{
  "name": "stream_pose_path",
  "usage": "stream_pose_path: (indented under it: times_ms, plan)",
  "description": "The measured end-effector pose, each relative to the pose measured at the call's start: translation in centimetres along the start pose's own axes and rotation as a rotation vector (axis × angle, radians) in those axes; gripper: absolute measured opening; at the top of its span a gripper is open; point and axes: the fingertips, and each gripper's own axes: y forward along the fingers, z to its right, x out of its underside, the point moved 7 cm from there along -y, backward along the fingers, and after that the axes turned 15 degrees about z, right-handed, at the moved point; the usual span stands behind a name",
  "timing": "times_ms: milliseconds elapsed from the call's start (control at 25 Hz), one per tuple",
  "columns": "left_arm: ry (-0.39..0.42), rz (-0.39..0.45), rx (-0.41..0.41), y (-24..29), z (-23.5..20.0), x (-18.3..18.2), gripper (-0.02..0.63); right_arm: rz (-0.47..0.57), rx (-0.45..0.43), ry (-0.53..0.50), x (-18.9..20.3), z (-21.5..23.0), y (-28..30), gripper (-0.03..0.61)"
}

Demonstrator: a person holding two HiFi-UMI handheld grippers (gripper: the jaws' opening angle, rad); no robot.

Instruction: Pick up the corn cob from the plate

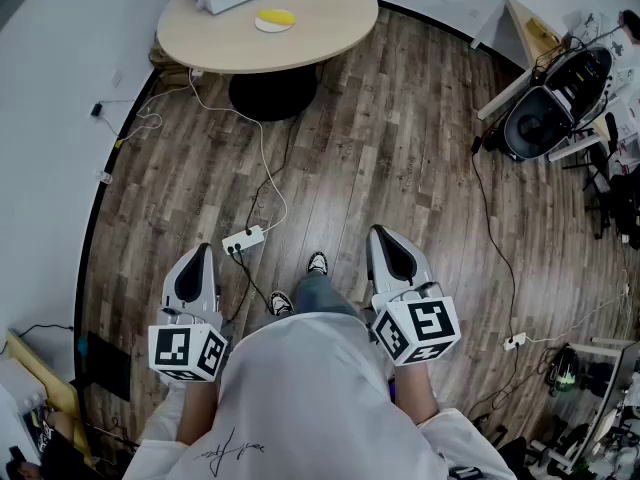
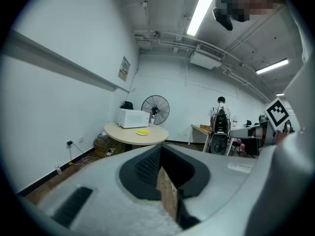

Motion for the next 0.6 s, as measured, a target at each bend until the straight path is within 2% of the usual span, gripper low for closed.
stream_pose_path:
  times_ms: [160,360,600]
  plan:
    - [0.015,0.010,-0.001,2.8,0.1,-0.1,-0.003,-0.002,-0.011,0.033,-0.1,1.7,2.0,0.011]
    - [0.010,0.017,-0.013,6.5,0.2,-0.1,-0.003,0.014,-0.059,0.125,-0.5,4.3,5.1,0.012]
    - [0.030,0.015,0.006,11.6,2.1,0.2,-0.005,0.019,-0.072,0.142,-0.8,8.3,8.1,0.012]
